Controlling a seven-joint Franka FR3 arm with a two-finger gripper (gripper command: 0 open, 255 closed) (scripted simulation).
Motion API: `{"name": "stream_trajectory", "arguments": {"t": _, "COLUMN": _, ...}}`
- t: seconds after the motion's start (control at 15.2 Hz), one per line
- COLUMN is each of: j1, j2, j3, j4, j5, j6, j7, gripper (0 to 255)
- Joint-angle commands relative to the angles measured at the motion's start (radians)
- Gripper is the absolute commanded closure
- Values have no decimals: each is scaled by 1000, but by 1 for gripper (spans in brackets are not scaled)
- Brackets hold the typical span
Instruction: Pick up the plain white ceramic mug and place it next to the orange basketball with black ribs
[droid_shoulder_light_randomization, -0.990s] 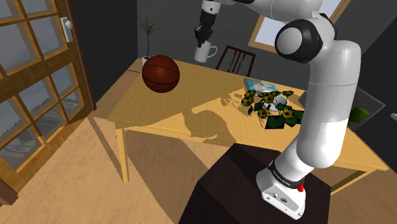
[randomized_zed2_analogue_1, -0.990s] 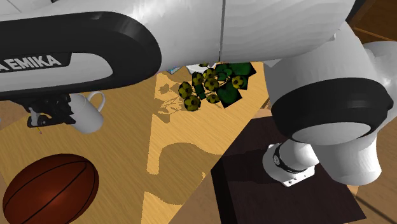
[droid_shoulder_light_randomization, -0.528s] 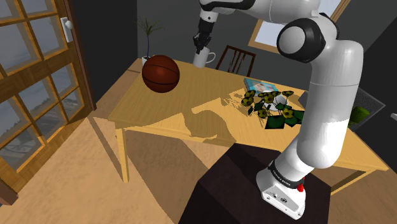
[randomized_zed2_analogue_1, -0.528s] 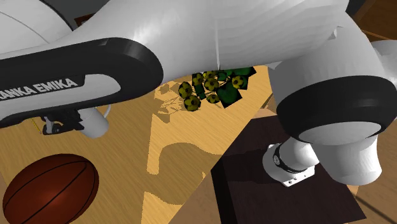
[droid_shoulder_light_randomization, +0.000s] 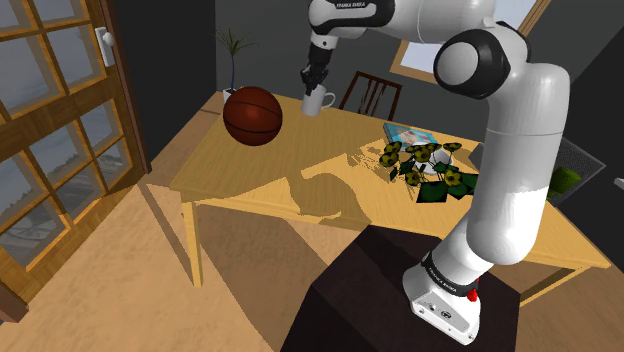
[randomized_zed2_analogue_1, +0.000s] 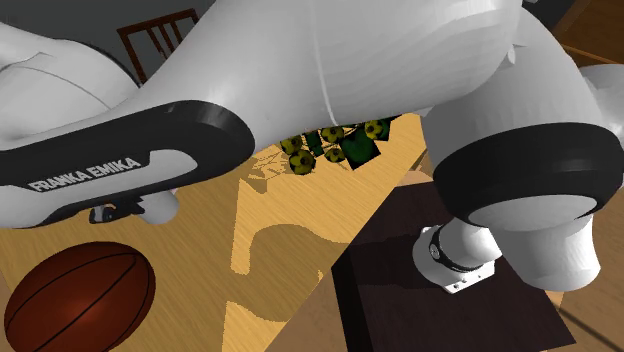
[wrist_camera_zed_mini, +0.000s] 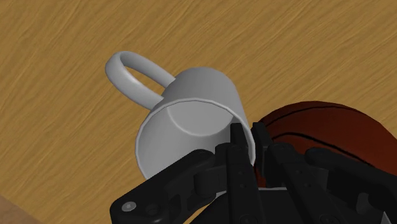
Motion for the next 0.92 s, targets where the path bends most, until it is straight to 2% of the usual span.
{"name": "stream_trajectory", "arguments": {"t": 0.0, "j1": 1, "j2": 0, "j3": 0, "j4": -29, "j5": 1, "j6": 29, "j7": -2, "gripper": 255}}
{"name": "stream_trajectory", "arguments": {"t": 0.86, "j1": 2, "j2": 40, "j3": 7, "j4": -145, "j5": 13, "j6": 184, "j7": -12, "gripper": 255}}
